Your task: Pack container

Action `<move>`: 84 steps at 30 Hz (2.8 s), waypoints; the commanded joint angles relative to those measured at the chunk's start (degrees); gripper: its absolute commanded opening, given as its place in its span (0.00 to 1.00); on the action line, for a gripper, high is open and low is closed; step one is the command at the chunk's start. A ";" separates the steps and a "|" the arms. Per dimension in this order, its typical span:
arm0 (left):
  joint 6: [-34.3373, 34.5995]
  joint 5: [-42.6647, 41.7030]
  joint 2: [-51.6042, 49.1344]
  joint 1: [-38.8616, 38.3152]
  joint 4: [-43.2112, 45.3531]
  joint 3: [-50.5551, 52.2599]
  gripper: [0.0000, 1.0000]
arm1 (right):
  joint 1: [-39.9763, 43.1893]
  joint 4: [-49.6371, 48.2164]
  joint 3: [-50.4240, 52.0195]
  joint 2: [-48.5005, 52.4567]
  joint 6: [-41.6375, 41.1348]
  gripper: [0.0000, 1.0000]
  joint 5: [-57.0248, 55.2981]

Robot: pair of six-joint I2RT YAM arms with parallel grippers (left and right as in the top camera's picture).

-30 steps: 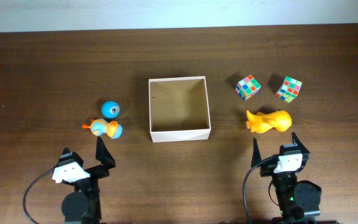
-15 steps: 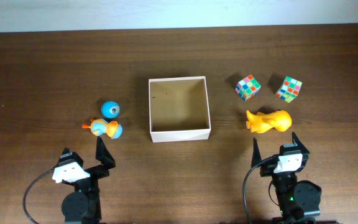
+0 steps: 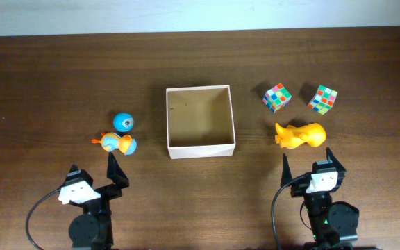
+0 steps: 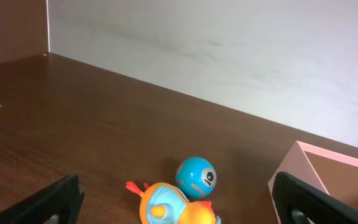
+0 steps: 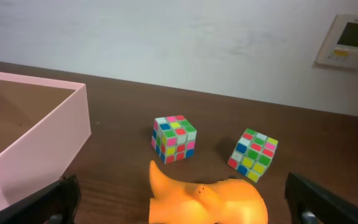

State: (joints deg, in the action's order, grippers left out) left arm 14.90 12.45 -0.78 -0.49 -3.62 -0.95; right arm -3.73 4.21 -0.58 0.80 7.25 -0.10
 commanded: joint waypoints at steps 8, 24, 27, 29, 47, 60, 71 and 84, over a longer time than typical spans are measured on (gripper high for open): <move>-0.87 0.39 0.44 0.28 0.13 0.39 0.99 | 0.44 0.00 0.26 -0.61 0.04 0.99 -4.24; -0.87 0.39 0.44 0.28 0.13 0.39 0.99 | 0.39 5.01 -17.16 4.96 -12.24 0.99 -4.68; -0.87 0.39 0.44 0.28 0.13 0.39 0.99 | 0.37 12.83 -26.03 13.20 -12.24 0.99 -4.66; -0.87 0.39 0.44 0.28 0.13 0.39 0.99 | 0.37 19.67 -33.73 21.92 -12.24 0.99 -4.44; -0.87 0.39 0.44 0.28 0.13 0.39 0.99 | 0.61 51.19 -75.63 85.26 -12.26 0.99 18.73; -0.87 0.39 0.44 0.28 0.13 0.39 0.99 | 13.46 45.09 -75.93 89.48 -34.67 0.99 -2.86; -0.87 0.39 0.44 0.28 0.13 0.39 0.99 | 15.80 32.81 -75.95 93.44 -33.62 0.99 -10.10; -0.87 0.39 0.44 0.28 0.13 0.39 0.99 | 17.35 46.47 -94.86 107.82 -26.84 0.99 -0.79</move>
State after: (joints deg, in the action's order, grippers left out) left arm 14.90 12.45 -0.78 -0.49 -3.62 -0.95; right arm 13.17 47.90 -87.66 106.13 -23.51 -2.52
